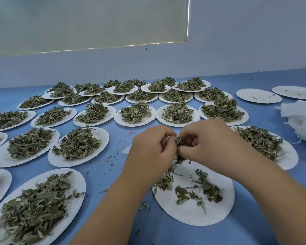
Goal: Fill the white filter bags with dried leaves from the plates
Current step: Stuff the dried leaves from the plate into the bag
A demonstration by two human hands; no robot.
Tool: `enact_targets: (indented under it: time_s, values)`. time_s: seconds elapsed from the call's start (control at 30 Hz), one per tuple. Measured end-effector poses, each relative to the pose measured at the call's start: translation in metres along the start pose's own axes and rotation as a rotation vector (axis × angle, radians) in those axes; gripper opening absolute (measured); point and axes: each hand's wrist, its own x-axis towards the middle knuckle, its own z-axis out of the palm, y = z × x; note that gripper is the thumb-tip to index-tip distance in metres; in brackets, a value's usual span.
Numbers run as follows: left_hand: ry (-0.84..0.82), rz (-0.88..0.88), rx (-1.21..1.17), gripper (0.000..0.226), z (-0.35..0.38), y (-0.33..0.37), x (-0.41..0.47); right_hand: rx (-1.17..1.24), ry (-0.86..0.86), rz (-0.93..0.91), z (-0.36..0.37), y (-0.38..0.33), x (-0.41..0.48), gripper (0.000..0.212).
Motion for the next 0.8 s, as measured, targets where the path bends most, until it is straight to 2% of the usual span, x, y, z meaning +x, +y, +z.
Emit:
enact_targets:
  time_s: [0.2,0.27,0.37,0.43,0.5,0.6,0.73,0.8]
  values:
    - [-0.013,-0.073,-0.060,0.012,0.0015,-0.0010,0.0000,-0.108,-0.005,-0.006,0.0050,-0.0066,0.0002,0.013]
    - [-0.013,-0.111,-0.095,0.012,0.0016,-0.0008,-0.0001,-0.060,0.045,0.002,0.0065,-0.0063,-0.0005,0.007]
    - [0.017,-0.173,-0.173,0.018,0.0004,-0.0004,0.0009,0.079,0.102,0.019,0.0058,-0.0037,-0.0032,0.018]
    - [0.011,-0.195,-0.202,0.021,-0.0007,0.0004,0.0008,0.100,0.108,-0.006,0.0042,-0.0055,-0.0043,0.011]
    - [-0.011,-0.211,-0.232,0.021,-0.0014,0.0020,0.0001,0.049,0.079,-0.045,0.0035,-0.0082,-0.0033,0.002]
    - [-0.033,-0.220,-0.254,0.023,-0.0020,0.0024,-0.0006,-0.029,0.006,-0.084,0.0035,-0.0099,-0.0024,0.016]
    - [-0.028,-0.245,-0.249,0.019,-0.0024,0.0023,0.0003,0.090,-0.015,-0.074,-0.0014,-0.0047,-0.0037,0.017]
    - [-0.018,-0.254,-0.241,0.018,-0.0027,0.0032,0.0005,0.046,-0.037,-0.115,-0.0013,-0.0038,-0.0032,0.020]
